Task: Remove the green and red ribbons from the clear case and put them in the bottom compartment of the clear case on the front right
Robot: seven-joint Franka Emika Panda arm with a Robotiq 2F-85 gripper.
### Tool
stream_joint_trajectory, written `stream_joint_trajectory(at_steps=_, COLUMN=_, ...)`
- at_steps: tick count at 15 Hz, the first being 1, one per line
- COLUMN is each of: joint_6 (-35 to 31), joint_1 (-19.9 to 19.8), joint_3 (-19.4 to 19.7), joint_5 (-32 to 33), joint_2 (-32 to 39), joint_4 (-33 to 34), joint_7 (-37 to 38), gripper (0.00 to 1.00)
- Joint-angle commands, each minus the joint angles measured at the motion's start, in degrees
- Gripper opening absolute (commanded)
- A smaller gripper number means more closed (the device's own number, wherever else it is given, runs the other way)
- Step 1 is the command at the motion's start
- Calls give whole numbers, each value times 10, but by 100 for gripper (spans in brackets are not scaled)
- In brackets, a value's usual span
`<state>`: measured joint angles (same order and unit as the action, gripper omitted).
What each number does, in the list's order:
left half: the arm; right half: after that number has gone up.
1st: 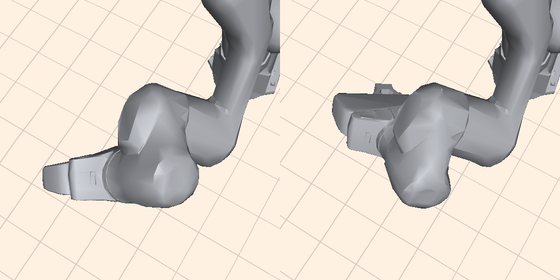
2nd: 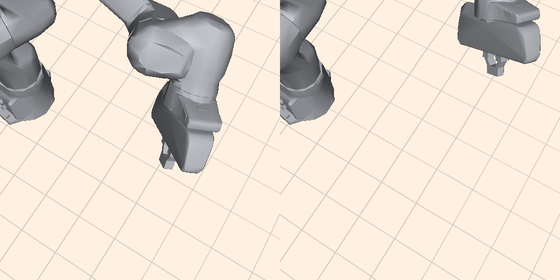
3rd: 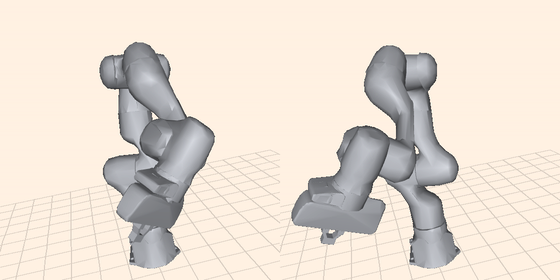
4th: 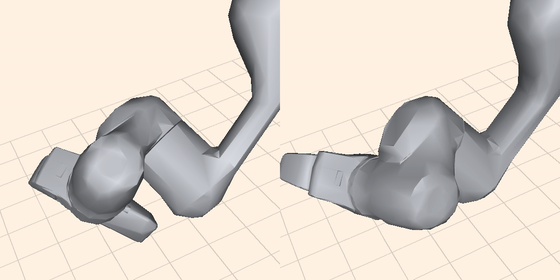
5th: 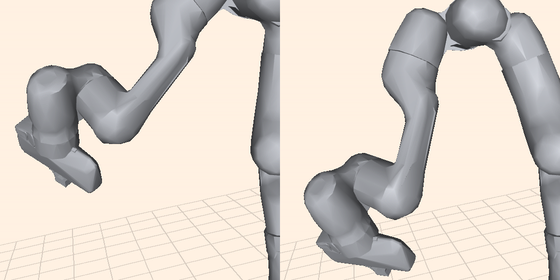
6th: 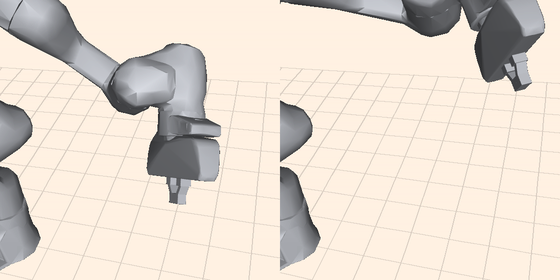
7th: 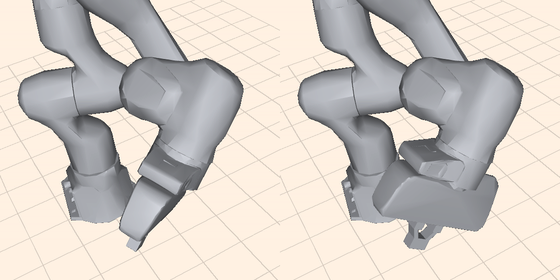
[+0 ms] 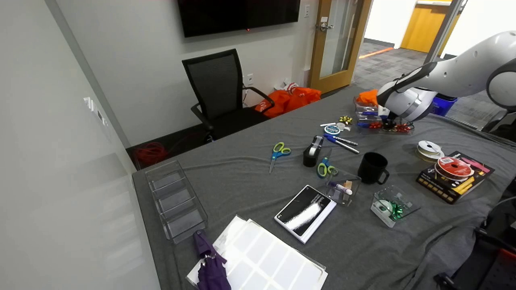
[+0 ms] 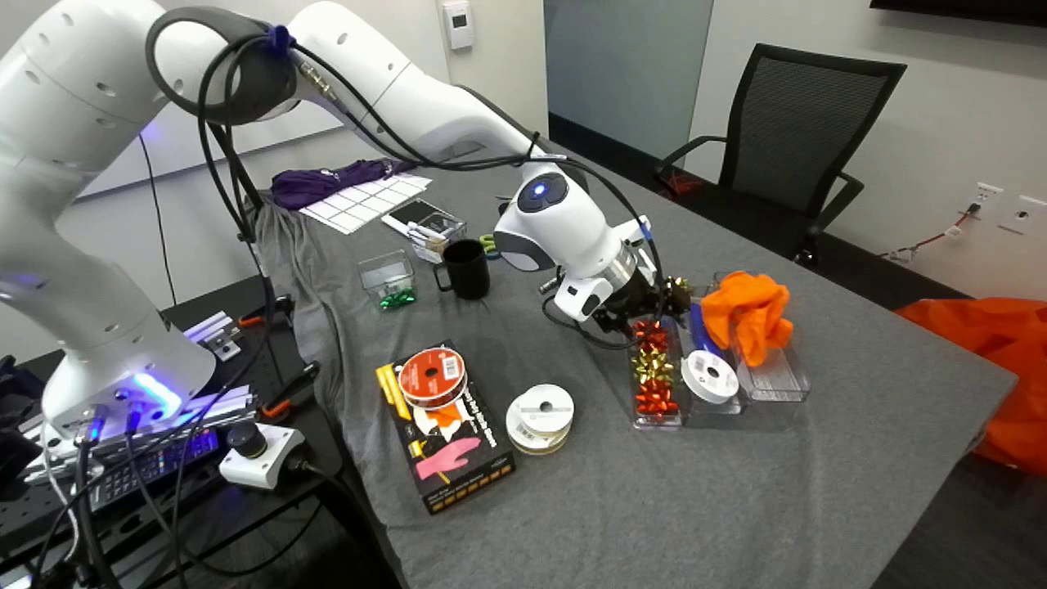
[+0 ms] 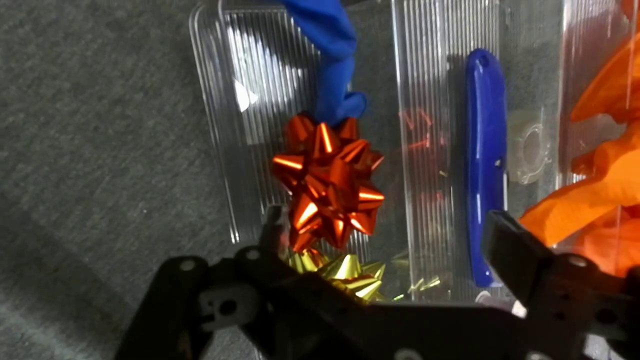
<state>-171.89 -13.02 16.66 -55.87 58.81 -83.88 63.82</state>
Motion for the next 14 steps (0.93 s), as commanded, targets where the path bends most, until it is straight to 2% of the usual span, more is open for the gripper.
stream_joint_trajectory(at_steps=1, joint_6=-10, joint_1=-30, joint_3=-45, joint_5=4, joint_2=-22, joint_4=-14, joint_7=-38, gripper=100)
stream_joint_trajectory(at_steps=3, joint_6=-7, joint_1=-31, joint_3=-52, joint_5=-10, joint_2=-29, joint_4=-21, joint_7=-62, gripper=100)
stream_joint_trajectory(at_steps=4, joint_6=-3, joint_1=-37, joint_3=-59, joint_5=2, joint_2=-36, joint_4=-27, joint_7=-60, gripper=96)
stream_joint_trajectory(at_steps=5, joint_6=1, joint_1=-37, joint_3=-60, joint_5=2, joint_2=-41, joint_4=-32, joint_7=-65, gripper=72)
stream_joint_trajectory(at_steps=7, joint_6=6, joint_1=-43, joint_3=-69, joint_5=-2, joint_2=-52, joint_4=-40, joint_7=-75, gripper=70)
stream_joint_trajectory(at_steps=13, joint_6=20, joint_1=-66, joint_3=-98, joint_5=-15, joint_2=-98, joint_4=-69, joint_7=-119, gripper=27)
stream_joint_trajectory(at_steps=14, joint_6=22, joint_1=-71, joint_3=-103, joint_5=-16, joint_2=-106, joint_4=-75, joint_7=-127, gripper=22)
